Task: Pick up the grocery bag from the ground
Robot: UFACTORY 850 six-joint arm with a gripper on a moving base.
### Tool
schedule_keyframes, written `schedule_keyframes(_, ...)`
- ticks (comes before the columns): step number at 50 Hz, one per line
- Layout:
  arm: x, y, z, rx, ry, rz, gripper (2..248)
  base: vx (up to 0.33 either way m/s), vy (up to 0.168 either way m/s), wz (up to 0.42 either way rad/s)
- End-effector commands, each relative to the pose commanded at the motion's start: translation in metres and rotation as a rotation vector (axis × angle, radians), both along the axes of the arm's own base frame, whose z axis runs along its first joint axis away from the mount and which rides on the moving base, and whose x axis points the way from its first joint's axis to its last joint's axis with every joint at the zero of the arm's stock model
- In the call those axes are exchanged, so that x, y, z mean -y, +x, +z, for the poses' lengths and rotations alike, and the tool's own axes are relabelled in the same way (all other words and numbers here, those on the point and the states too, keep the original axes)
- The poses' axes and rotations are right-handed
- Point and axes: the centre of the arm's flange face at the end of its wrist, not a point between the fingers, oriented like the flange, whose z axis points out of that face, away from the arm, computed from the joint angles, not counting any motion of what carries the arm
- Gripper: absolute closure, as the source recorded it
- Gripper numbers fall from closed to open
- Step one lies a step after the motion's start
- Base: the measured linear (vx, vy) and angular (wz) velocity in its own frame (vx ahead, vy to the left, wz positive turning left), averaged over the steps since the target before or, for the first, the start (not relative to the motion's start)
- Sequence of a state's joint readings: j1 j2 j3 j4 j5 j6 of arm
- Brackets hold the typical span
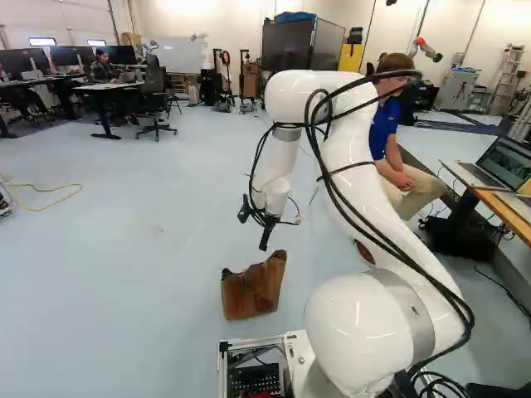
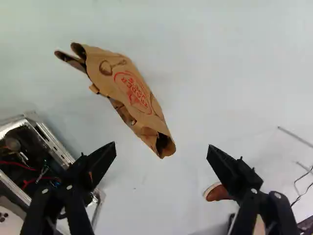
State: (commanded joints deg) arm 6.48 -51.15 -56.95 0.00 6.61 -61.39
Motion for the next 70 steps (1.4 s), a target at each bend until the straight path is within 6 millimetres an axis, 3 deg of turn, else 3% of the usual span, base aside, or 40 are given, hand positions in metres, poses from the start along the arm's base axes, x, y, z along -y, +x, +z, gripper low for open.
schedule_keyframes(70, -0.003, 0.022, -0.197, -0.113, -0.020, 0.042, 3, 0.000, 0.000, 0.000)
